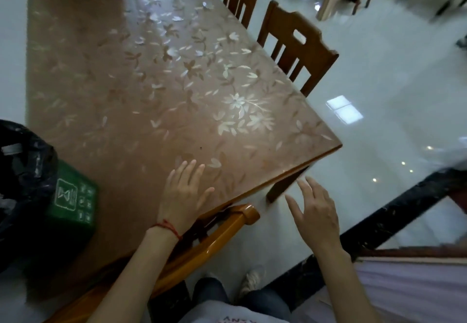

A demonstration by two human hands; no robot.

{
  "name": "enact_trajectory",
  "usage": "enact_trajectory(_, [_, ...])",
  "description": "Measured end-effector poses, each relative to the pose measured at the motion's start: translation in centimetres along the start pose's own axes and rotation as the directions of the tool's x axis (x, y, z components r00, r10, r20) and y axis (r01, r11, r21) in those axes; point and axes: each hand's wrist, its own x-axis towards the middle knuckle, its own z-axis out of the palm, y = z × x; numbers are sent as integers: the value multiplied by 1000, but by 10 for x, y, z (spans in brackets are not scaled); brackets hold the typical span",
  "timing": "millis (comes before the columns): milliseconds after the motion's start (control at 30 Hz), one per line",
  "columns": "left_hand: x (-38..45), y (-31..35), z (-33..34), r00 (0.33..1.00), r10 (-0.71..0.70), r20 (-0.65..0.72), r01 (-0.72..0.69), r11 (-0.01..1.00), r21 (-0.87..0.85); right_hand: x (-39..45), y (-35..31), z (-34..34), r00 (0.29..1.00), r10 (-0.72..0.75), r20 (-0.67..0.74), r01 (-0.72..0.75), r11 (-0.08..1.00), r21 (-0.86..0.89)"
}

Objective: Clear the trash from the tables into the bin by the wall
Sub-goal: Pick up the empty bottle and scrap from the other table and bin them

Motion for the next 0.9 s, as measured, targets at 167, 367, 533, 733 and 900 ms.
enact_trajectory(167, [41, 56, 0, 982, 186, 12, -186, 982, 38, -10, 52, -13, 987, 149, -51, -151, 988, -29])
enact_trajectory(367, [85, 132, 11, 928, 372, 25, -373, 927, 29, -21, 112, -29, 942, 312, -124, -318, 948, -28])
enact_trajectory(533, [103, 199, 20, 861, 508, 22, -509, 861, 24, -38, 149, -42, 890, 429, -156, -435, 900, -5])
enact_trajectory(733, [124, 265, 29, 746, 659, 102, -662, 749, 3, -58, 181, -55, 790, 583, -187, -594, 804, -2])
enact_trajectory(900, [153, 311, 34, 647, 744, 169, -754, 657, -10, -57, 202, -60, 684, 699, -207, -710, 704, 32])
